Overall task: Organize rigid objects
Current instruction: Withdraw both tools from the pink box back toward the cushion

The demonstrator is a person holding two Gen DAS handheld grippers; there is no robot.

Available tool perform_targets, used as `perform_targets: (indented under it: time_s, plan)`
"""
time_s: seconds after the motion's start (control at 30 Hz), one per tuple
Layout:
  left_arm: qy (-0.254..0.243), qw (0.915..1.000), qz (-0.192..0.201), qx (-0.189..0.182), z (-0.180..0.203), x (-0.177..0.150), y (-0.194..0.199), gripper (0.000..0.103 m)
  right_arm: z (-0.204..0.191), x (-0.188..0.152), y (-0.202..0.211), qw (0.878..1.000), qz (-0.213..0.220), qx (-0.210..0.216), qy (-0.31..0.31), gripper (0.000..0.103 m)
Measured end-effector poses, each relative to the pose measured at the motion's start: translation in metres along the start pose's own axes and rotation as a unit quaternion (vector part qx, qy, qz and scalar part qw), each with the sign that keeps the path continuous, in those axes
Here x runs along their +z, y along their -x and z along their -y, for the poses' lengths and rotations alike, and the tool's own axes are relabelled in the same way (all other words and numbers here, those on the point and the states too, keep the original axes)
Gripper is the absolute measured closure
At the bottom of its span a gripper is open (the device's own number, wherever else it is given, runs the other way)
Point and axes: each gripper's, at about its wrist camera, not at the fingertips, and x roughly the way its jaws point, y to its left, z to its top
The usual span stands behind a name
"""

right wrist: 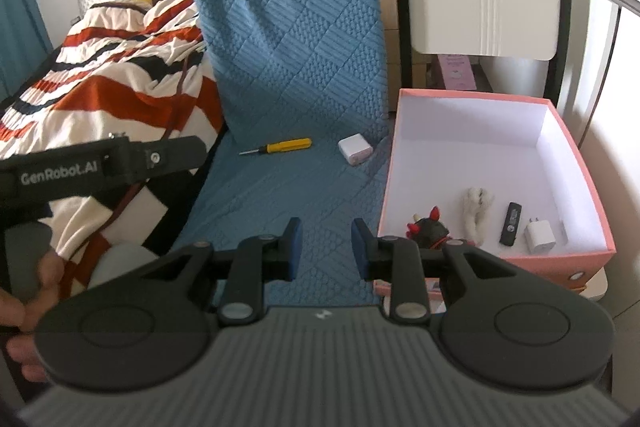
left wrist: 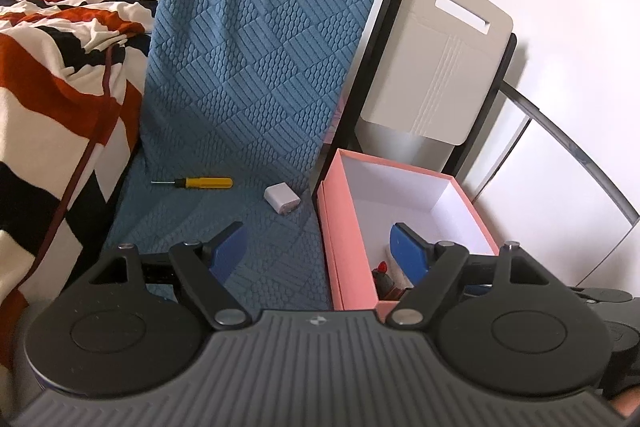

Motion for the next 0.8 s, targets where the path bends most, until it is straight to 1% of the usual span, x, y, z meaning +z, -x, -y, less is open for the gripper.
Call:
perform_targets:
  time_s: [0.2,0.43,0.67,0.8]
  plan:
    - [-0.005,1.0,-0.003,0.004,-0.012,-0.005,-0.002,0.021,-0.011,0.001,-0.005,1.0,0.006,-0.003,0.008,0.072]
    - [-0.009,0.9999,-0.007,0.007,-0.031,-0.001,-0.02,0.021,-0.017,0.004,-0.018,1.0,0.002,-0.012,0.008,0.072]
    - [-0.011,0.9999,0.0,0.006,-0.052,0.009,-0.056,0.021,-0.016,0.015,-0.047,1.0,-0.013,-0.024,-0.004,0.072]
    - [-0.01,0.9998,-0.002,0.015,-0.066,0.015,-0.083,0.021,-0.013,0.023,-0.065,0.999,-0.019,-0.027,-0.01,0.072]
